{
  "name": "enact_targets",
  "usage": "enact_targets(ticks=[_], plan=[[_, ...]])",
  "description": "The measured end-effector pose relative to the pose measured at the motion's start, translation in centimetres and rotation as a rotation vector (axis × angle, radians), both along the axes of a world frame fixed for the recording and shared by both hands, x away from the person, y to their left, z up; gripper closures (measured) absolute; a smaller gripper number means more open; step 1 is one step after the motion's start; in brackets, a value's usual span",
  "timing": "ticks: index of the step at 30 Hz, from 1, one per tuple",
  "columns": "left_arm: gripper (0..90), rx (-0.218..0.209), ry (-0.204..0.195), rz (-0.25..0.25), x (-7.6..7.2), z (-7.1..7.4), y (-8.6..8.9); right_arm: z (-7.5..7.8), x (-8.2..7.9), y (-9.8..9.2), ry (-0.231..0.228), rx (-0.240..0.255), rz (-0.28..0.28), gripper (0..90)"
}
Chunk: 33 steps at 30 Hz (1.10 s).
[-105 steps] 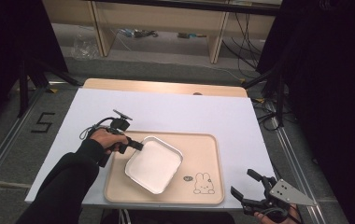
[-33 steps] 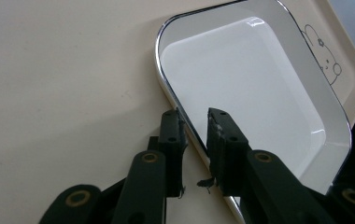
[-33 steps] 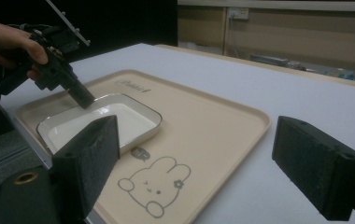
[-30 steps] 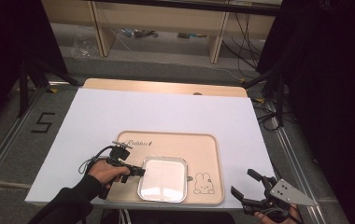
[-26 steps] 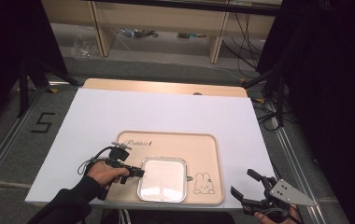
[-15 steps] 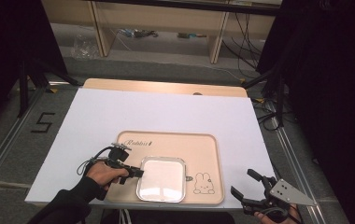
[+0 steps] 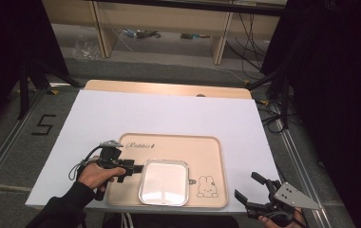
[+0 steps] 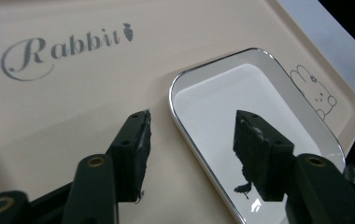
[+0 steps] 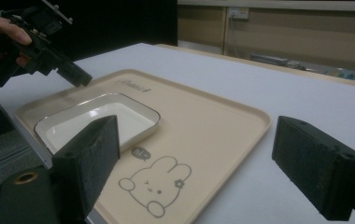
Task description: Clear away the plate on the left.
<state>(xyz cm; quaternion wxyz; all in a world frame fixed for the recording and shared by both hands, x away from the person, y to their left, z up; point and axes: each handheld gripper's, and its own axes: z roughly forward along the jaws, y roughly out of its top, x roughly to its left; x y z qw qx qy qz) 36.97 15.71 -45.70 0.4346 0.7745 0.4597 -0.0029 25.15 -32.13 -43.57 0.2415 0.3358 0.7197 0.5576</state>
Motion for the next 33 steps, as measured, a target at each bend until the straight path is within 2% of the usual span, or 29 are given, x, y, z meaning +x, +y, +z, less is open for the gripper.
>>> enact_targets(ticks=[1,2,3,4,5,6,7,8,10,11,13,15,16,17,18,20,21,22,25,26,27,28,30,31,33], plan=[[44.5,-0.007,-0.003,0.002,-0.1,0.2,0.0,0.1,-0.1,-0.2,0.000,-0.027,-0.004,15.9],[44.6,-0.014,-0.020,-0.005,-0.2,0.4,0.1,0.2,-0.1,-0.2,0.002,-0.026,-0.005,15.9],[44.6,-0.022,-0.027,0.002,-0.3,0.6,0.2,0.1,-0.2,0.0,0.031,-0.002,-0.011,15.9],[44.5,-0.029,-0.038,0.010,-0.3,0.7,0.2,0.0,-0.2,0.1,0.031,0.015,-0.006,15.9],[43.8,-0.029,-0.040,0.007,-0.4,0.9,0.2,0.0,-0.3,0.2,0.040,0.017,-0.006,15.9],[42.8,-0.027,-0.050,0.016,-0.6,1.1,0.1,0.0,-0.1,0.1,0.016,0.006,-0.001,15.9],[41.9,-0.022,-0.070,0.018,-0.6,1.2,0.1,0.0,-0.3,0.2,0.037,0.017,-0.005,15.9],[39.3,-0.022,-0.073,0.018,-0.7,1.4,0.0,0.0,-0.2,0.1,0.040,0.019,-0.006,15.9],[39.1,-0.042,-0.103,0.030,-0.8,1.6,0.0,0.0,-0.3,0.1,0.046,0.021,-0.004,15.9],[38.3,-0.047,-0.107,0.031,-0.8,1.6,0.0,0.0,-0.1,0.0,0.022,0.012,-0.002,15.9],[35.8,-0.049,-0.143,0.043,-1.0,1.8,0.2,0.0,-0.1,0.0,0.016,0.008,-0.001,15.8],[32.6,-0.053,-0.150,0.058,-1.1,2.0,0.3,0.0,-0.1,0.0,0.011,0.008,-0.002,15.9],[30.8,-0.049,-0.174,0.058,-1.2,2.1,0.4,0.0,-0.1,0.0,0.015,0.008,-0.001,15.9],[29.7,-0.056,-0.191,0.063,-1.4,2.2,0.4,0.2,-0.2,-0.2,0.016,-0.022,-0.006,15.8],[28.7,-0.055,-0.204,0.065,-1.5,2.3,0.5,0.1,-0.1,-0.2,-0.001,-0.026,-0.005,15.8],[26.6,-0.064,-0.235,0.079,-1.8,2.6,0.7,0.1,-0.1,-0.2,0.003,-0.022,-0.006,15.8],[26.7,-0.071,-0.243,0.082,-1.9,2.8,0.8,0.2,-0.1,-0.2,0.003,-0.024,-0.006,15.8],[25.7,-0.074,-0.245,0.095,-2.1,2.9,0.8,0.0,-0.2,0.1,0.027,0.015,-0.004,15.8],[25.2,-0.094,-0.262,0.101,-2.4,3.1,1.1,0.1,-0.4,0.0,0.047,0.002,-0.012,15.8],[25.1,-0.090,-0.274,0.100,-2.4,3.2,1.2,0.0,-0.1,0.1,0.020,0.010,-0.002,15.8],[25.1,-0.095,-0.271,0.115,-2.6,3.2,1.2,0.0,-0.1,0.0,0.014,0.007,-0.003,15.8],[24.9,-0.095,-0.277,0.108,-2.7,3.2,1.3,0.1,-0.1,-0.2,0.002,-0.024,-0.005,15.8],[24.6,-0.110,-0.290,0.112,-2.9,3.2,1.5,0.1,-0.1,-0.2,0.000,-0.026,-0.005,15.7],[23.8,-0.118,-0.286,0.118,-3.1,3.2,1.5,0.0,0.0,0.0,-0.004,-0.001,-0.001,15.7],[22.5,-0.127,-0.297,0.095,-3.2,3.1,1.6,0.0,-0.1,0.1,0.014,0.013,-0.004,15.7]])
